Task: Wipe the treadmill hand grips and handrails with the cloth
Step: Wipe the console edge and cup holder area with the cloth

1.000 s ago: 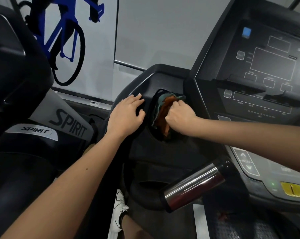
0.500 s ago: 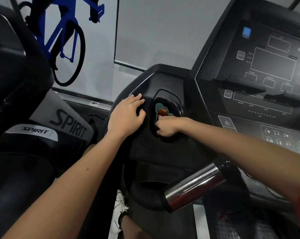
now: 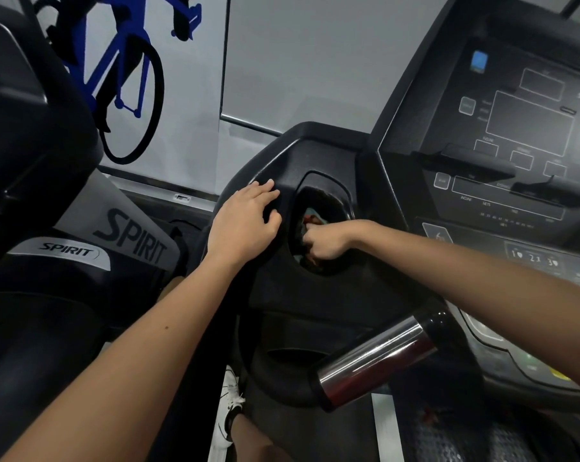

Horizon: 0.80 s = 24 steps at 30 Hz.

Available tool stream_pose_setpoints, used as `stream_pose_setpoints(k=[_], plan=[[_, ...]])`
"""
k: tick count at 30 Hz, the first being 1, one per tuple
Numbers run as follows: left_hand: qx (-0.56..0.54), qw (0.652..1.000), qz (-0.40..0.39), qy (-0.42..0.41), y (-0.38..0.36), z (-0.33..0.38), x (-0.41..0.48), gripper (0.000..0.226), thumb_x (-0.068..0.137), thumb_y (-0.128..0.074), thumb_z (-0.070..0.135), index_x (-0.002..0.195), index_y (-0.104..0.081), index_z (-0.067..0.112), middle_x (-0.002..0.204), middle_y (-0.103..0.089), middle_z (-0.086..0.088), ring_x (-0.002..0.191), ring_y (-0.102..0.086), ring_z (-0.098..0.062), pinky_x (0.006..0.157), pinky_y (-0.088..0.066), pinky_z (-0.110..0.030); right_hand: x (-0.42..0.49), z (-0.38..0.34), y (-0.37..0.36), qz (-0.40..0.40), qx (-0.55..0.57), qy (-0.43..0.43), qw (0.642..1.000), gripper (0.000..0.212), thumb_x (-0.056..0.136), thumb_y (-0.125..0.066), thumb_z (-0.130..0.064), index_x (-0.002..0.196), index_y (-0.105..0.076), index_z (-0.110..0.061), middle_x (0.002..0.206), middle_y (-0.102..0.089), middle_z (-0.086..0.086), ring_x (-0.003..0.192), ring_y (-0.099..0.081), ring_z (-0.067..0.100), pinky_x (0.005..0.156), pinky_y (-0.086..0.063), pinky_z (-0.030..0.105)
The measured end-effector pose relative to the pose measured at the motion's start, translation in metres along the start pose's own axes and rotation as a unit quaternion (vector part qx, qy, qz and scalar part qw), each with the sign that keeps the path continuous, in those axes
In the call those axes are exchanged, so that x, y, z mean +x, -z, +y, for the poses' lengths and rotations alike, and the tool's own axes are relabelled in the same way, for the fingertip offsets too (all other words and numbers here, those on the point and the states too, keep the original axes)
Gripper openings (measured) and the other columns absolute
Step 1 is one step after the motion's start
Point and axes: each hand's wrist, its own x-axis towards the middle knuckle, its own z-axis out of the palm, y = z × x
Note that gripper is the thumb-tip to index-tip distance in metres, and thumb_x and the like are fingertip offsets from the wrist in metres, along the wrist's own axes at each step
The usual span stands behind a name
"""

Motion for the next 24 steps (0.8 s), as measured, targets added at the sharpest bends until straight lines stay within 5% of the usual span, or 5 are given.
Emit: stream_pose_setpoints(k=[5, 8, 12, 19, 24], plan=[[0.0, 1.0, -0.009, -0.005, 0.002, 0.001, -0.001, 0.042, 0.092, -0.048, 0.023, 0.134, -0.049, 0.019, 0.147, -0.038, 0.008, 0.139, -0.026, -0.008, 0.115, -0.021, -0.028, 0.001, -0.003, -0.006, 0.023, -0.031, 0.0, 0.999, 0.037, 0.096, -0.038, -0.016, 0.129, -0.045, 0.0, 0.135, -0.037, 0.017, 0.105, -0.051, 0.031, 0.082, -0.038, 0.027], [0.0, 1.0, -0.008, 0.0, 0.003, 0.002, -0.002, 0.042, 0.093, -0.047, 0.023, 0.135, -0.049, 0.02, 0.147, -0.038, 0.009, 0.139, -0.025, -0.006, 0.114, -0.02, -0.027, -0.007, -0.001, -0.002, 0.024, -0.024, 0.024, 0.999, 0.03, 0.094, -0.041, -0.011, 0.116, -0.057, 0.0, 0.111, -0.058, 0.013, 0.088, -0.051, 0.022, 0.063, -0.04, 0.018], [0.0, 1.0, -0.004, 0.003, 0.003, 0.002, -0.002, 0.042, 0.093, -0.047, 0.024, 0.135, -0.049, 0.02, 0.147, -0.038, 0.01, 0.139, -0.025, -0.006, 0.113, -0.019, -0.025, -0.012, -0.001, 0.002, -0.039, 0.068, 0.048, 0.996, 0.03, 0.085, -0.035, 0.01, 0.098, -0.062, 0.007, 0.086, -0.057, 0.011, 0.069, -0.048, 0.016, 0.048, -0.035, 0.006], [0.004, 1.0, 0.005, 0.005, 0.0, 0.0, 0.0, 0.043, 0.091, -0.048, 0.025, 0.134, -0.051, 0.02, 0.146, -0.039, 0.01, 0.138, -0.027, -0.006, 0.112, -0.018, -0.023, -0.004, -0.001, -0.011, -0.002, 0.071, 0.021, 0.997, 0.036, 0.087, -0.034, 0.004, 0.115, -0.057, 0.003, 0.121, -0.057, 0.018, 0.106, -0.055, 0.03, 0.089, -0.044, 0.033], [0.003, 1.0, 0.004, 0.0, 0.0, 0.001, -0.001, 0.042, 0.092, -0.048, 0.024, 0.134, -0.05, 0.02, 0.146, -0.039, 0.01, 0.139, -0.026, -0.006, 0.113, -0.019, -0.024, -0.002, -0.01, -0.025, 0.029, -0.162, -0.015, 0.986, 0.04, 0.098, -0.035, -0.023, 0.13, -0.046, -0.002, 0.138, -0.038, 0.021, 0.128, -0.036, 0.034, 0.102, -0.034, 0.039]])
